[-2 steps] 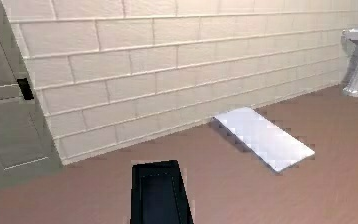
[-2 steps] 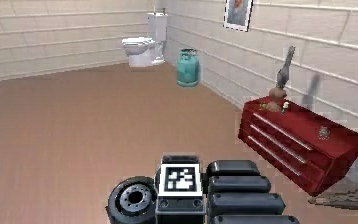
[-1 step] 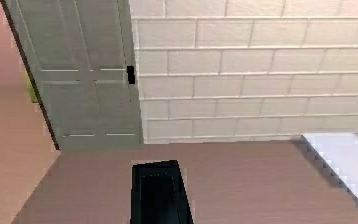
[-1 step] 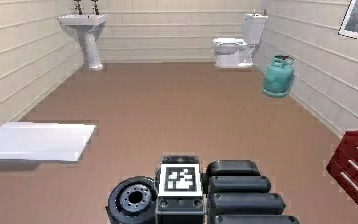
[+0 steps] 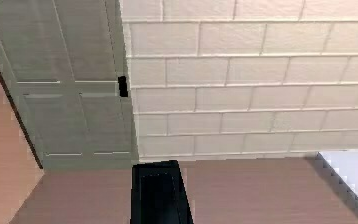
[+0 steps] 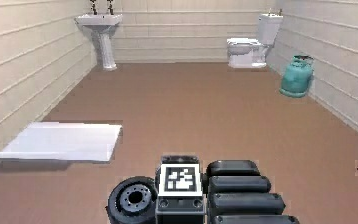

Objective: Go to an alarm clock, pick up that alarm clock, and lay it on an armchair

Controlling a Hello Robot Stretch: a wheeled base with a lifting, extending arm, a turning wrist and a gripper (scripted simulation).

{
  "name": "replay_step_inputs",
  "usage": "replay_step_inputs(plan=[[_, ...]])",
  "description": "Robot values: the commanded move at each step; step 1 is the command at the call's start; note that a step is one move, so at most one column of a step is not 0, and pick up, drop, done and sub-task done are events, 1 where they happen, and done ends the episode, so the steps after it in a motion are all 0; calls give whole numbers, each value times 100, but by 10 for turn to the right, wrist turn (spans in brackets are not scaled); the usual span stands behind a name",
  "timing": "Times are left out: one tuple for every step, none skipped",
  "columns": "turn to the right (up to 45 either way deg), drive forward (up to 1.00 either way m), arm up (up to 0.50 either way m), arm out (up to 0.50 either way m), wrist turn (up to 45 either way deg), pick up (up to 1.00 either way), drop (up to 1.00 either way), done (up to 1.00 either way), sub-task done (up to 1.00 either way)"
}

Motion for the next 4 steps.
replay_step_inputs(plan=[[450, 0, 0, 0, 0, 0, 0, 0, 0], [210, 0, 0, 0, 0, 0, 0, 0, 0], [0, 45, 0, 0, 0, 0, 0, 0, 0], [-450, 0, 0, 0, 0, 0, 0, 0, 0]])
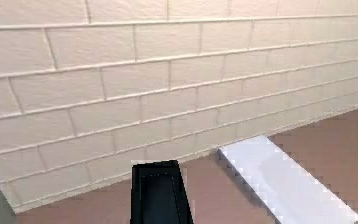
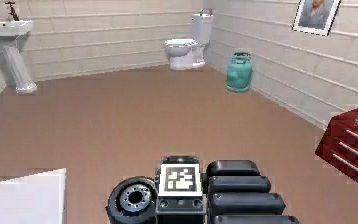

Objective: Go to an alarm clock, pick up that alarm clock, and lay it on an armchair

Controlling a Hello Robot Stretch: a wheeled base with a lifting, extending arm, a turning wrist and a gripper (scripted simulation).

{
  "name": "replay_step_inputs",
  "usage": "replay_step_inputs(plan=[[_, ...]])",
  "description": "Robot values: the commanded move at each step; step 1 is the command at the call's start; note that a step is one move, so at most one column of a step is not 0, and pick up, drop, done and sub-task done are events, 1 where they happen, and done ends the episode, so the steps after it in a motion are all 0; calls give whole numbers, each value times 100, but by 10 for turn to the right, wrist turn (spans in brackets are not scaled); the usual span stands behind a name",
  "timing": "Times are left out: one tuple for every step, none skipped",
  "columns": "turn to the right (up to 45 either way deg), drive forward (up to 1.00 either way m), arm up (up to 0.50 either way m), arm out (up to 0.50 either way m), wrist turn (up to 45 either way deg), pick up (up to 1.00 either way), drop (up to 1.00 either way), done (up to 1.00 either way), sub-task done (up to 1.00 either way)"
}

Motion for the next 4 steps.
replay_step_inputs(plan=[[-450, 0, 0, 0, 0, 0, 0, 0, 0], [-450, 0, 0, 0, 0, 0, 0, 0, 0], [0, 50, 0, 0, 0, 0, 0, 0, 0], [60, 0, 0, 0, 0, 0, 0, 0, 0]])
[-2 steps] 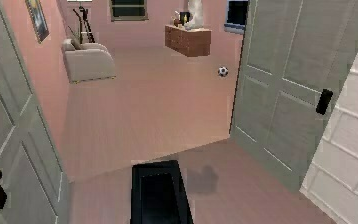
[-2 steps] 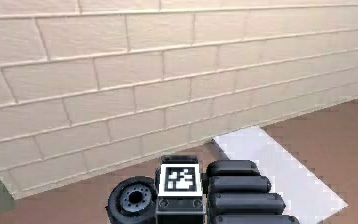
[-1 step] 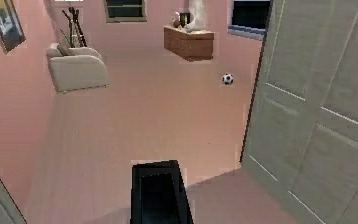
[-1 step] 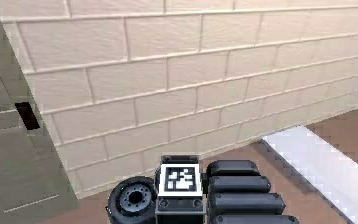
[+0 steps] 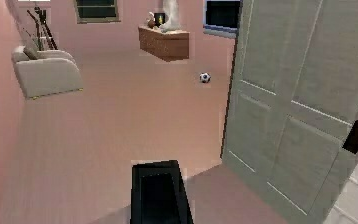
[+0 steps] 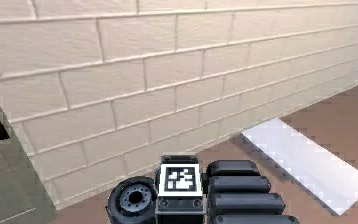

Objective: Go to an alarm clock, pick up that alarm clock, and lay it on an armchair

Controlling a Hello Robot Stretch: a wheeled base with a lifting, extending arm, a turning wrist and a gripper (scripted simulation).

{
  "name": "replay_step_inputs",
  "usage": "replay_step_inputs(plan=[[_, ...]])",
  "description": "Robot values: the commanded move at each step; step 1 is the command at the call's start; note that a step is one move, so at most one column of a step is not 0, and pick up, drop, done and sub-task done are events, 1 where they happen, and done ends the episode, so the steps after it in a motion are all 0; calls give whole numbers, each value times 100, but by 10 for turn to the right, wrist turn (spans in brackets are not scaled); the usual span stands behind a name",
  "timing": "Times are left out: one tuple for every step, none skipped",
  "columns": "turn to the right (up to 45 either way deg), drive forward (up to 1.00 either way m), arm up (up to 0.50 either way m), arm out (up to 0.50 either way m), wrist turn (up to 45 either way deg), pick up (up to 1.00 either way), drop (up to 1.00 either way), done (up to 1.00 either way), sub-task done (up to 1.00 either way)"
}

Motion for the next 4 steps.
replay_step_inputs(plan=[[0, 100, 0, 0, 0, 0, 0, 0, 0], [30, 0, 0, 0, 0, 0, 0, 0, 0], [0, 60, 0, 0, 0, 0, 0, 0, 0], [120, 0, 0, 0, 0, 0, 0, 0, 0]])
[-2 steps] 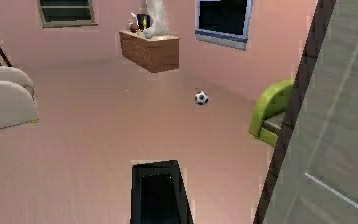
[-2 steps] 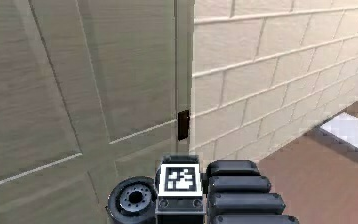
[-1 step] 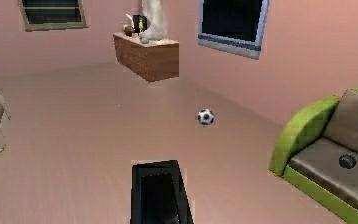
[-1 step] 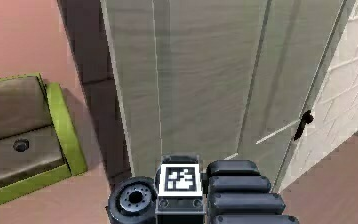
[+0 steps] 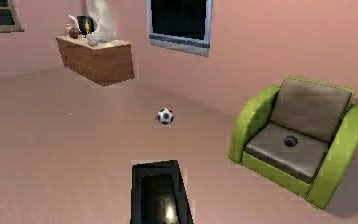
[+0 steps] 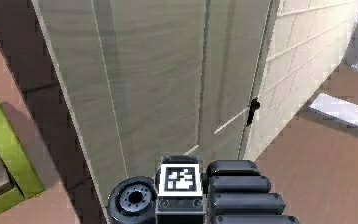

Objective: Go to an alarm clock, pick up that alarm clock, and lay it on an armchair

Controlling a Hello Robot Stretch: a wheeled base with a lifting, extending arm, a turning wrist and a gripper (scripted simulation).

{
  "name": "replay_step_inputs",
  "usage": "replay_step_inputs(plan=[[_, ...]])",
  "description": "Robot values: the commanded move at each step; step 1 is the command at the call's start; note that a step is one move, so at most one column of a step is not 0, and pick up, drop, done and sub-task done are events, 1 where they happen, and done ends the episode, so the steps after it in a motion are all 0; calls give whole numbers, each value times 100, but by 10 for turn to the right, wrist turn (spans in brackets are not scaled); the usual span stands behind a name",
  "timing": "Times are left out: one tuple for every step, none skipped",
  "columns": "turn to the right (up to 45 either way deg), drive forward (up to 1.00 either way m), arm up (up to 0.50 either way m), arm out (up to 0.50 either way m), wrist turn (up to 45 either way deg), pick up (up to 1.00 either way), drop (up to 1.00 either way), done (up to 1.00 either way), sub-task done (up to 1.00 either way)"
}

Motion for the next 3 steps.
replay_step_inputs(plan=[[0, 100, 0, 0, 0, 0, 0, 0, 0], [0, 65, 0, 0, 0, 0, 0, 0, 0], [450, 0, 0, 0, 0, 0, 0, 0, 0]])
